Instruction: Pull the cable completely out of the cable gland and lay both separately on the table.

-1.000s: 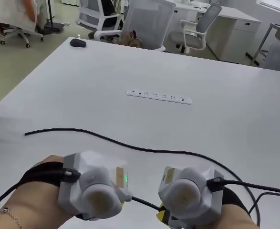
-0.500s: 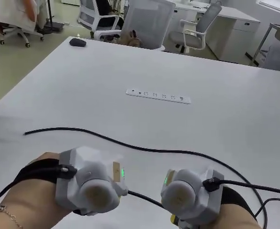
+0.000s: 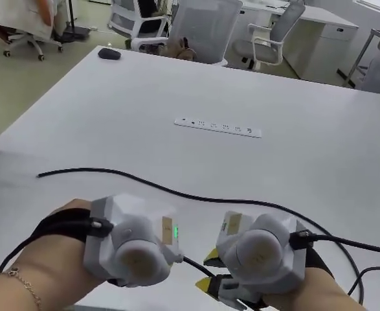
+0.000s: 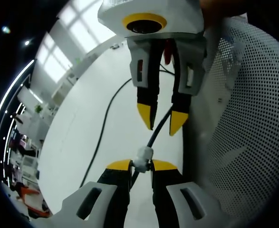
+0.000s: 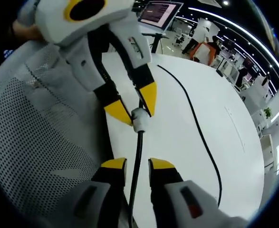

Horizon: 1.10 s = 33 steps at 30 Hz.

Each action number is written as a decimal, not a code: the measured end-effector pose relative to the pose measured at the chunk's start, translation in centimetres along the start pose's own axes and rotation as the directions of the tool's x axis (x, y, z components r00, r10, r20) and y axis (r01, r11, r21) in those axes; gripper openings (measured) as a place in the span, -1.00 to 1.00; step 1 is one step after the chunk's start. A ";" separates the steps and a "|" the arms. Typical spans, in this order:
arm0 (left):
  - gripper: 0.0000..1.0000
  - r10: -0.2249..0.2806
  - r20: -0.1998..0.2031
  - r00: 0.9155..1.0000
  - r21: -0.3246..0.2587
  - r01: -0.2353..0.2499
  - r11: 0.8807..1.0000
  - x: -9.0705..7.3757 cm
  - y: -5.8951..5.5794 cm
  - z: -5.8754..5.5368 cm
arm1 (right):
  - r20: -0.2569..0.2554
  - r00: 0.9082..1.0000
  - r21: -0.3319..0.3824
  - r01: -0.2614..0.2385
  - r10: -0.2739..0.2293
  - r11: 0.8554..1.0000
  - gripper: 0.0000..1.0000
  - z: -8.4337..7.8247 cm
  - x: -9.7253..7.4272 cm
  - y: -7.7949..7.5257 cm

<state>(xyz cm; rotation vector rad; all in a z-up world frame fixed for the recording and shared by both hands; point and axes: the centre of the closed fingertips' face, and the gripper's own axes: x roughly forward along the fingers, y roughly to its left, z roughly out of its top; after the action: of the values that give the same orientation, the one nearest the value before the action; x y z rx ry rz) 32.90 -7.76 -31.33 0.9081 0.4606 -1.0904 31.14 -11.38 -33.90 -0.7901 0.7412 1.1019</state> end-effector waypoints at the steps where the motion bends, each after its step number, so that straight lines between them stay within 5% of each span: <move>1: -0.66 0.001 0.001 1.000 0.000 -0.001 1.000 0.0 0.0 0.0 | -0.013 1.000 -0.006 0.005 -0.005 1.000 -0.66 -0.3 0.0 -0.1; 4: -0.66 0.002 0.011 1.000 -0.003 -0.002 1.000 0.0 0.1 0.3 | -0.027 1.000 0.019 0.006 -0.006 1.000 -0.92 -0.7 -0.1 -0.1; 9: -0.66 0.010 -0.011 1.000 0.003 -0.010 1.000 0.0 0.3 -0.3 | -0.073 0.997 0.027 0.030 -0.028 0.999 -0.94 -1.7 0.0 -0.6; 15: -0.66 0.044 -0.019 0.999 -0.030 -0.044 0.999 -0.3 1.3 -0.8 | -0.242 0.967 0.053 0.100 -0.085 0.994 -0.94 -5.4 -0.4 -2.0; 20: -0.66 0.055 -0.019 0.998 -0.032 -0.056 0.998 -0.4 1.4 -0.8 | -0.303 0.947 0.036 0.122 -0.106 0.992 -0.93 -6.6 -0.7 -2.4; 23: -0.66 0.057 -0.017 0.998 -0.029 -0.057 0.998 -0.4 1.5 -0.7 | -0.277 0.955 0.015 0.111 -0.103 0.994 -0.76 -5.9 -0.5 -2.1; 26: -0.66 0.041 -0.019 0.999 -0.013 -0.041 0.999 -0.2 1.0 -0.6 | -0.176 0.980 -0.014 0.087 -0.088 0.996 -0.59 -3.5 -0.1 -1.7; 29: -0.66 0.032 -0.004 0.999 0.002 -0.032 0.999 -0.1 0.7 -0.1 | -0.101 0.993 -0.025 0.063 -0.066 0.998 -0.54 -1.8 0.0 -1.0; 33: -0.66 0.018 0.022 1.000 0.019 -0.018 1.000 -0.1 0.4 0.6 | -0.080 0.995 -0.045 0.059 -0.063 0.997 -0.61 -1.3 -0.1 -0.9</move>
<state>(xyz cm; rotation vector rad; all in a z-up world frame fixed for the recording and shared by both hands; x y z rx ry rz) 33.10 -8.14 -30.75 0.9146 0.4235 -1.0893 31.81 -12.74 -34.34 -0.8923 0.7588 1.0382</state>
